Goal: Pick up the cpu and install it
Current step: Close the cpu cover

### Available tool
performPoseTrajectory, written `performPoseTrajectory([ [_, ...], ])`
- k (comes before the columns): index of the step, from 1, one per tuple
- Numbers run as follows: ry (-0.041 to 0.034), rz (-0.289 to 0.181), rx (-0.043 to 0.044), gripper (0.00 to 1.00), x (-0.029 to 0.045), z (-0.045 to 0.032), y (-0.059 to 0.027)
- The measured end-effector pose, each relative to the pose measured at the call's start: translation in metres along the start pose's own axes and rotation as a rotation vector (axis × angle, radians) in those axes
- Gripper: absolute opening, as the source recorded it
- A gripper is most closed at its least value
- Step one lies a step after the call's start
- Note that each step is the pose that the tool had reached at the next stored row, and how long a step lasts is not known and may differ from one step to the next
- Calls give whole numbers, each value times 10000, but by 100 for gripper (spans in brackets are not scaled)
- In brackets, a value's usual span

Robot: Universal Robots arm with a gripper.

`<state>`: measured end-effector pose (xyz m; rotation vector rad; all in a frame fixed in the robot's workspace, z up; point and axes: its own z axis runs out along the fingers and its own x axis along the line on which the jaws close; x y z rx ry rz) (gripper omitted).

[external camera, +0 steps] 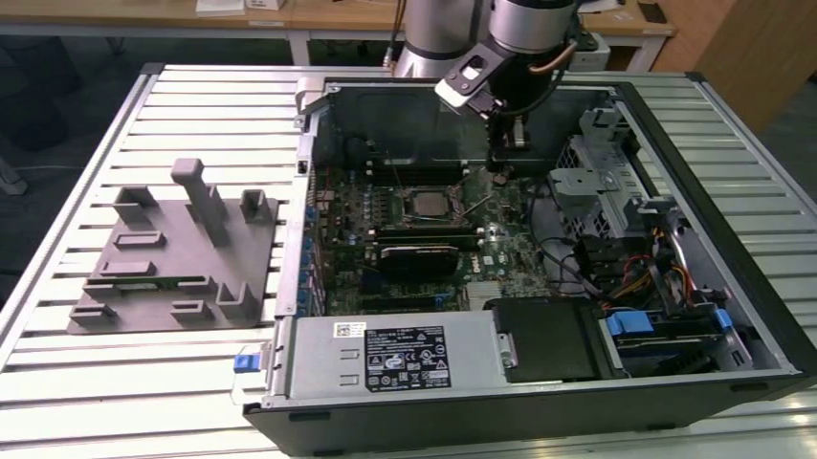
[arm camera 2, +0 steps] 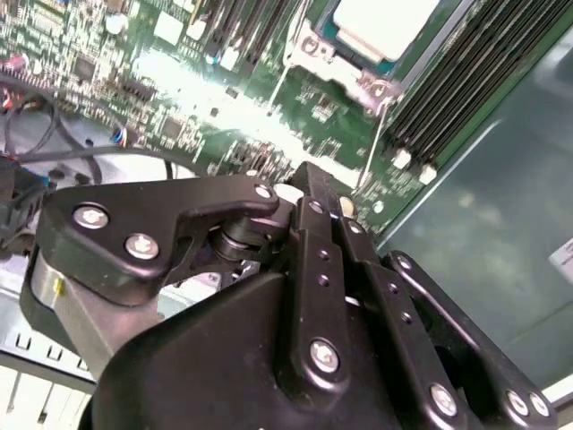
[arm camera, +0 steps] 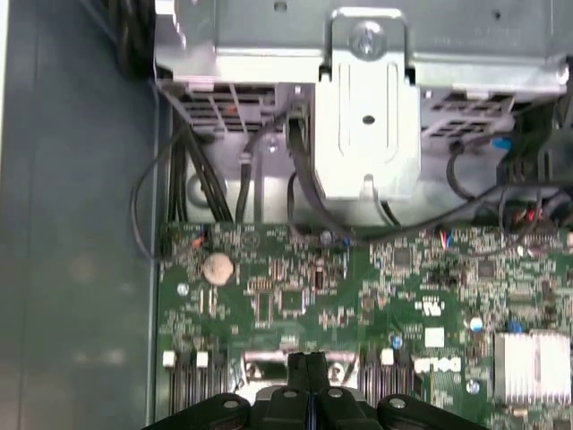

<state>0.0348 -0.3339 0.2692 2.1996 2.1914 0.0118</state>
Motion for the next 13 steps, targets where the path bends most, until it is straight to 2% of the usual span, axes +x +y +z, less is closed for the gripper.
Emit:
performPoseTrajectory([
  [5,0,-1,50,11,1,5,119],
  [9,-1,-11,56,11,1,27,154],
  [13,0,-63,55,11,2,98,163],
])
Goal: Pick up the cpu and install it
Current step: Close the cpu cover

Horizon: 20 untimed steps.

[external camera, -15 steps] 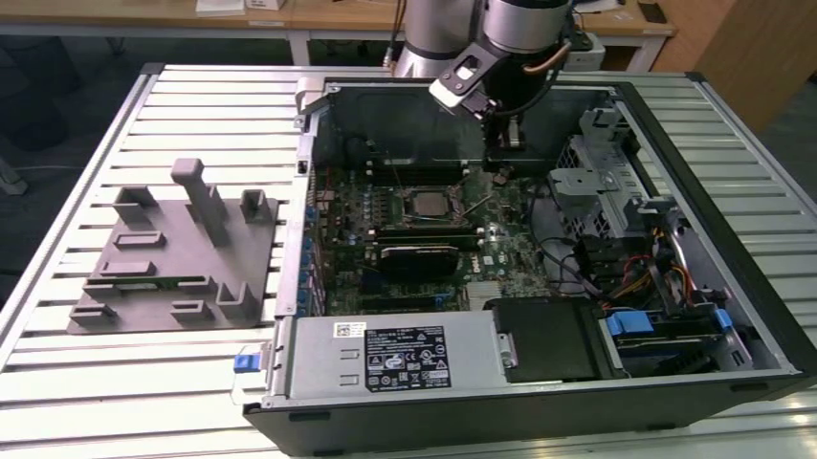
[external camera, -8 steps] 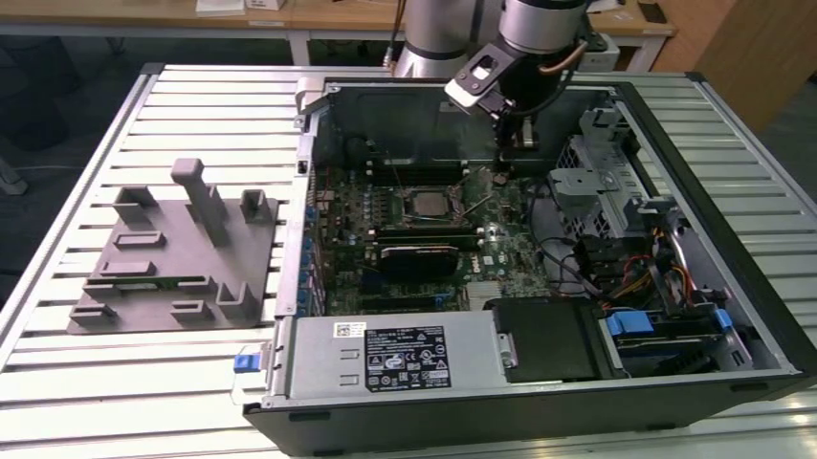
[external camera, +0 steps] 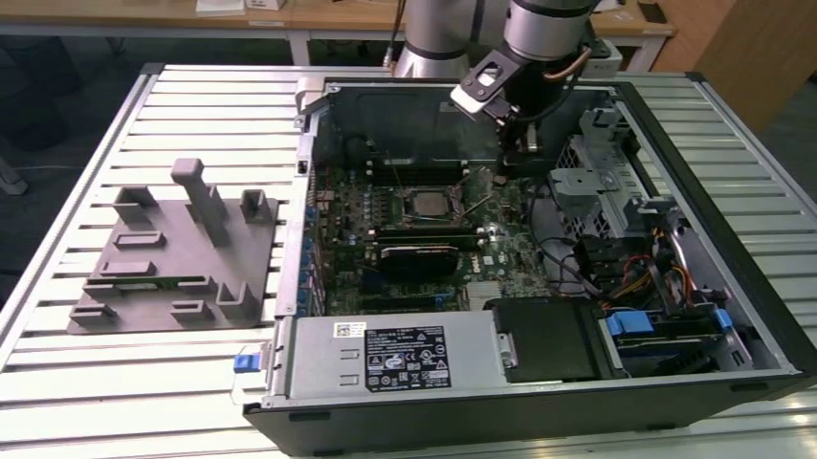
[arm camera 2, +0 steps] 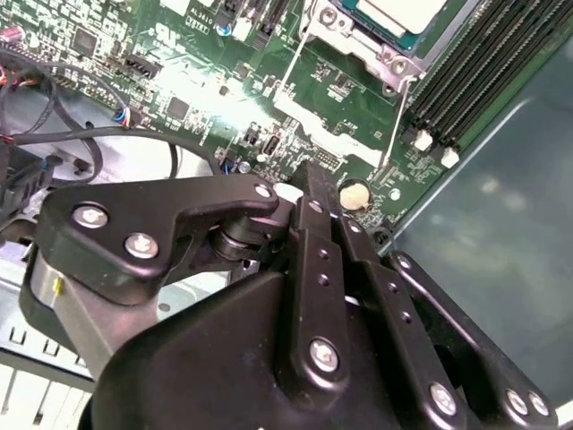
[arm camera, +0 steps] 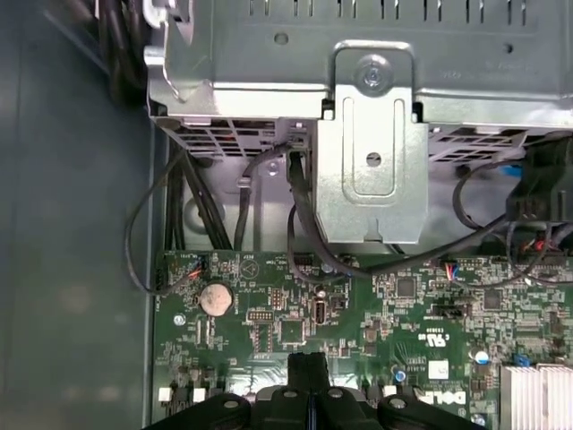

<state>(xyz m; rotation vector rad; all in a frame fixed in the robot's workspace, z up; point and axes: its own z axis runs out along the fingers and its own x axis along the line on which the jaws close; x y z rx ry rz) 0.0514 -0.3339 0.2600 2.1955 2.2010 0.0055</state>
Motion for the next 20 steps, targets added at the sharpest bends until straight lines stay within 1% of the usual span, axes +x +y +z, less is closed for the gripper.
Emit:
performPoseTrajectory([
  [9,8,-263,-6,11,3,164,-1],
  [10,22,-287,-7,11,3,174,-1],
  [11,61,-297,-7,11,3,175,-2],
  [12,141,-305,-8,11,3,176,-1],
  [13,321,-314,-13,11,4,179,-1],
  [14,381,-313,-13,11,4,180,-3],
  [15,402,-313,-14,11,4,182,-4],
  [20,403,-313,-14,11,4,182,-16],
])
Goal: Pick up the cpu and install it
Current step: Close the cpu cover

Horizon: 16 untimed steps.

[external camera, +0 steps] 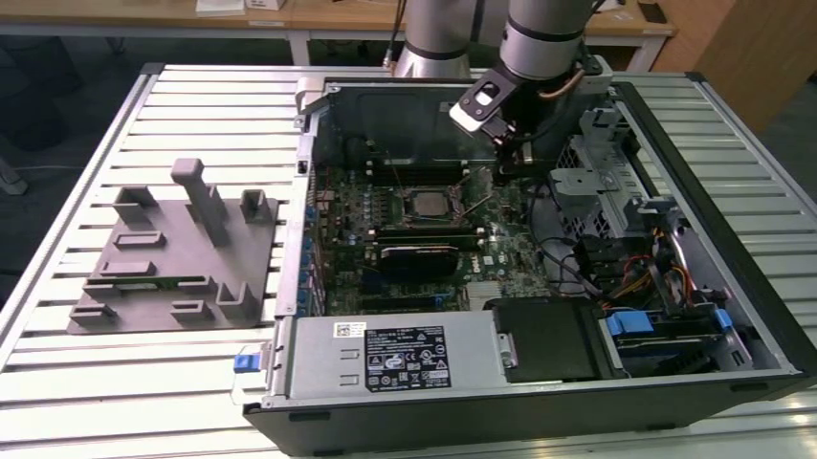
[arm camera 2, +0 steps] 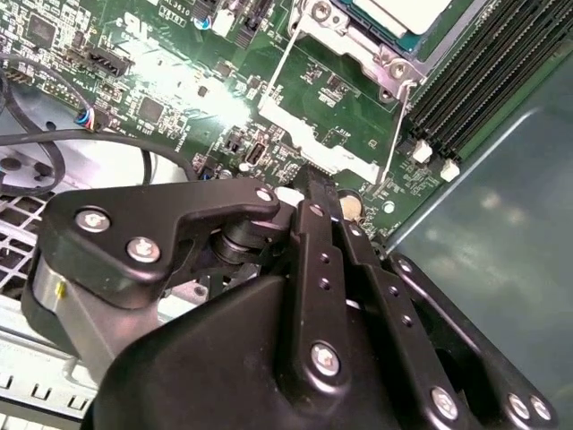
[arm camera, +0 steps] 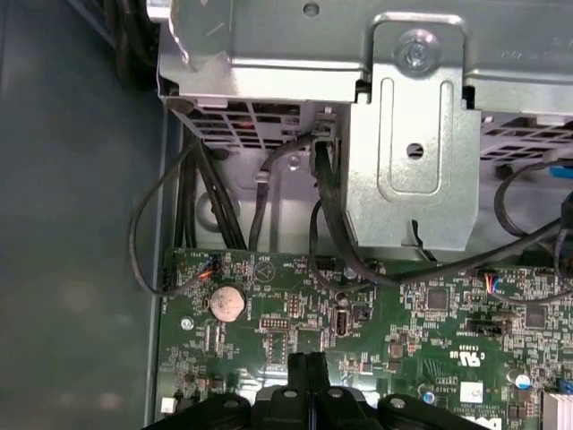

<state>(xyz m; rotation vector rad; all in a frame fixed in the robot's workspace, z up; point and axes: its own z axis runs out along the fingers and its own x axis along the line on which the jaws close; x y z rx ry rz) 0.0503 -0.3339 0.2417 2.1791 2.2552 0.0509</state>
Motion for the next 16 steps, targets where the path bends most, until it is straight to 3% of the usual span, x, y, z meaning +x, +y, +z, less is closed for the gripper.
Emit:
performPoseTrajectory([
  [6,2,-1,0,11,4,-2,-102],
  [16,10,8,-9,11,13,-10,-380],
])
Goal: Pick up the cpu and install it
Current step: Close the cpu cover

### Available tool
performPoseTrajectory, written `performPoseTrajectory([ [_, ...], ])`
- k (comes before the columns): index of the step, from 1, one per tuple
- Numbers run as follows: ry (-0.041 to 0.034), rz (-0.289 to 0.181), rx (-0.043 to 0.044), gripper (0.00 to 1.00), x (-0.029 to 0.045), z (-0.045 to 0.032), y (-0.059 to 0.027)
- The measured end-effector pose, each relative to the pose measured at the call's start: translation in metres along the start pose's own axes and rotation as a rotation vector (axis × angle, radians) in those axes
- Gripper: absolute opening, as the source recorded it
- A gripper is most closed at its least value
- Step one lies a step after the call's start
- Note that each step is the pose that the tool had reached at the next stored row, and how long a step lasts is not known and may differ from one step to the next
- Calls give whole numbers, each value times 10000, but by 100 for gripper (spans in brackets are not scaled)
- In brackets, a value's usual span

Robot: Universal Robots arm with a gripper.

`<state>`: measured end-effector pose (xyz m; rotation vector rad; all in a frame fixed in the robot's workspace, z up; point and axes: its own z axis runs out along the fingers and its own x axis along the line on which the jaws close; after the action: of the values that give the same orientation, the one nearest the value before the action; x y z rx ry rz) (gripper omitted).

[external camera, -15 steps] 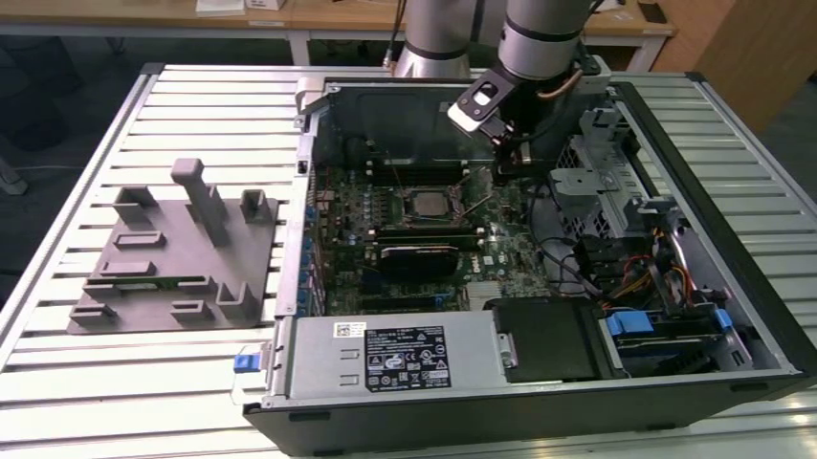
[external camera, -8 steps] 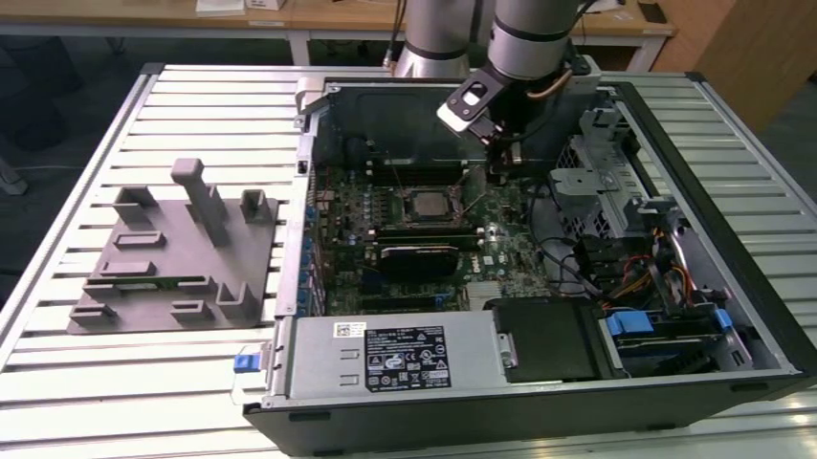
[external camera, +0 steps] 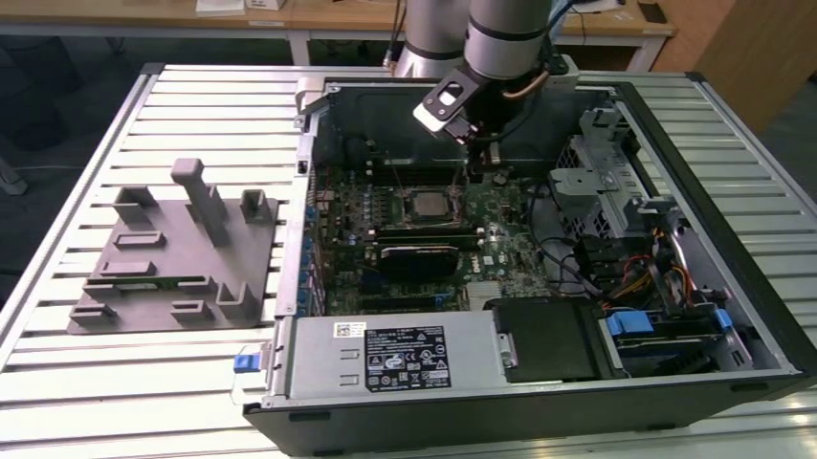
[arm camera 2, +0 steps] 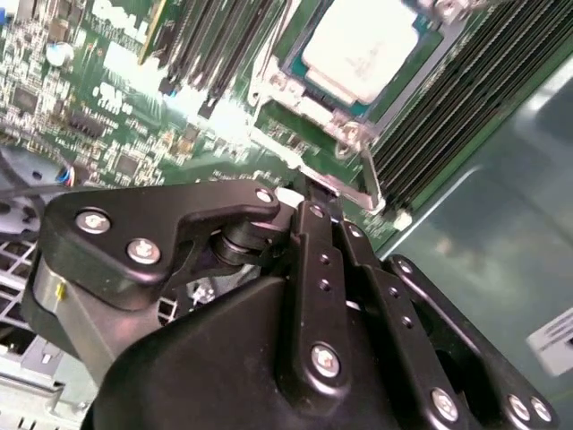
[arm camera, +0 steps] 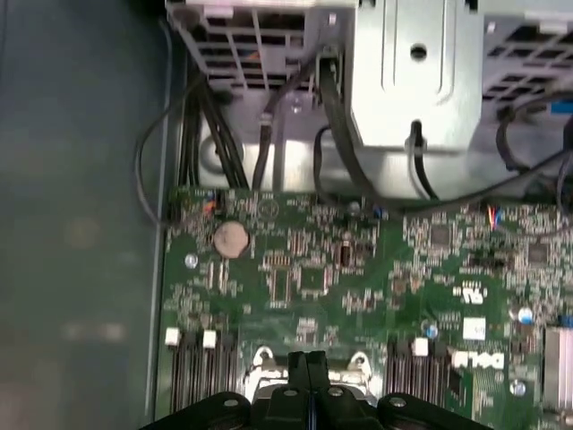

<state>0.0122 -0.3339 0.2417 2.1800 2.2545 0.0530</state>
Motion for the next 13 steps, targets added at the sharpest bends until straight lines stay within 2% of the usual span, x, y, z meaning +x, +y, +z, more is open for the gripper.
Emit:
performPoseTrajectory([
  [10,3,16,-3,11,9,-7,-269],
  [13,2,17,-3,11,10,-8,-293],
])
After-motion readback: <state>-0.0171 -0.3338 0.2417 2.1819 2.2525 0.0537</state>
